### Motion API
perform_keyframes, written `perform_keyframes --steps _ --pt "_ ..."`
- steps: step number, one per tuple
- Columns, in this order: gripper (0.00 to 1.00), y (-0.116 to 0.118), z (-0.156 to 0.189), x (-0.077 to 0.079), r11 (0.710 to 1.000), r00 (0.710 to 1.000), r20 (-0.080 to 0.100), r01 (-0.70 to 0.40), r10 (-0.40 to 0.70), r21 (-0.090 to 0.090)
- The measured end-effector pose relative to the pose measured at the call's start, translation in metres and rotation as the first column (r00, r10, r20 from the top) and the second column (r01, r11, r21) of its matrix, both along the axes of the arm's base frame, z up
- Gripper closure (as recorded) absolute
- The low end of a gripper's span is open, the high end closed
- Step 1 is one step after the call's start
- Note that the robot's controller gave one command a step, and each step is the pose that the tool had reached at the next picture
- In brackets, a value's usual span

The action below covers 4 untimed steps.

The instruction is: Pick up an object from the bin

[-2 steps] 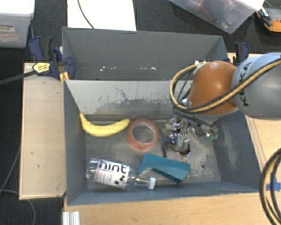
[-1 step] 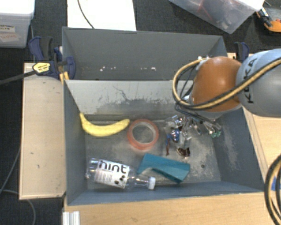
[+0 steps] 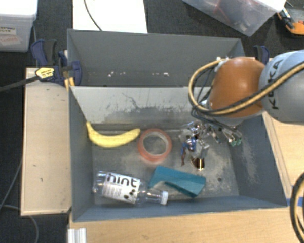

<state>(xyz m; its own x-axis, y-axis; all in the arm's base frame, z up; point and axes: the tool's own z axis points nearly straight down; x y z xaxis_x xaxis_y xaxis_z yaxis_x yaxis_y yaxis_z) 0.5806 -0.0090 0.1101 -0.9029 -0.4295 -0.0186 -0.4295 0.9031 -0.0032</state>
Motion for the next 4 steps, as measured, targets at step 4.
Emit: perform_keyframes --steps 4 --pt "1.0 0.0 0.032 0.002 1.0 1.0 0.009 0.007 -0.007 0.001"
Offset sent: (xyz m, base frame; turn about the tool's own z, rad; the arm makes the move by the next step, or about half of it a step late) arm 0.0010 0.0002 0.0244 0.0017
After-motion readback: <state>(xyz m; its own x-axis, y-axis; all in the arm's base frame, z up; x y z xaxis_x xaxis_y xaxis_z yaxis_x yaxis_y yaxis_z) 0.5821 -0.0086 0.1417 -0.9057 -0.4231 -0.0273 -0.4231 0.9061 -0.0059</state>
